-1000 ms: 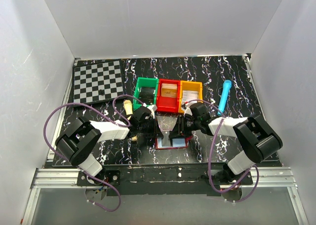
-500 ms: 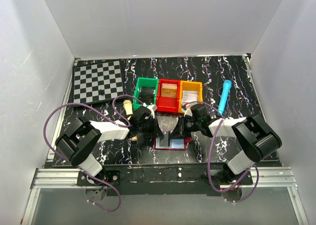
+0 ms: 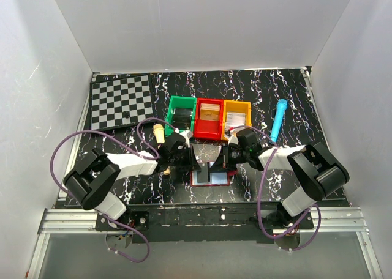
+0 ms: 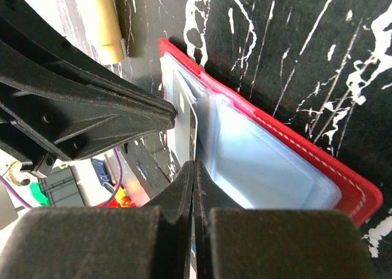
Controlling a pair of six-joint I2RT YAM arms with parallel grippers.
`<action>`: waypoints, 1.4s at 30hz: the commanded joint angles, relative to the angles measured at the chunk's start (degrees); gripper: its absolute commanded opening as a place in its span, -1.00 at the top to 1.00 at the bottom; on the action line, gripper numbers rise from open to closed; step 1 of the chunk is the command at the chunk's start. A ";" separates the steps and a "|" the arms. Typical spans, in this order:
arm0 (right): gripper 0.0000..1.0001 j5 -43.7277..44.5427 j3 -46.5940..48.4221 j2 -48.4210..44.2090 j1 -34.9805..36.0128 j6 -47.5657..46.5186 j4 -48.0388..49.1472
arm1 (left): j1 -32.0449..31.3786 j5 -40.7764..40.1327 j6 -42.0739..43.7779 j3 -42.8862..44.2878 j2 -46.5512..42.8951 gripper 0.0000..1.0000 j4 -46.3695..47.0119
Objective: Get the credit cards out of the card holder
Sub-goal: Remove the credit card from the card holder.
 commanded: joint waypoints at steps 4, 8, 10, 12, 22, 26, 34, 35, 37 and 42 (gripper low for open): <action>0.97 -2.01 0.85 -0.61 0.12 -0.55 2.29 | -0.13 -3.49 1.14 -1.34 -6.66 0.86 -4.44; 0.97 -1.83 0.94 -0.70 0.03 -1.07 1.67 | -0.13 -3.84 1.31 -1.25 -5.70 0.87 -4.53; 0.97 -1.74 0.85 -0.61 0.03 -1.16 1.58 | -0.13 -3.58 1.23 -1.51 -4.91 0.88 -4.53; 0.97 -1.74 0.94 -0.61 0.03 -1.25 1.41 | -0.13 -3.58 1.05 -1.51 -4.47 0.89 -4.62; 0.97 -1.65 1.46 -1.14 -0.14 -2.04 0.09 | -0.13 -3.93 1.40 -0.81 -2.27 1.00 -6.38; 0.97 -1.92 1.64 -1.14 -0.05 -2.04 0.09 | -0.13 -3.05 1.49 -0.64 -1.39 1.00 -5.41; 0.48 -2.09 1.46 -0.96 -0.05 -1.51 0.61 | -0.13 -2.17 1.40 -0.55 0.54 1.00 -5.24; 0.42 -2.09 1.29 -0.88 -0.05 -1.25 0.79 | -0.13 -2.17 1.31 -0.63 0.63 1.00 -5.24; 0.33 -2.27 1.03 -0.61 -0.05 -0.81 1.58 | -0.13 -2.26 1.05 -1.07 0.63 1.00 -3.39; 0.26 -2.80 0.50 -0.17 -0.05 1.12 3.86 | -0.13 -2.43 0.96 -1.60 0.54 1.00 -2.95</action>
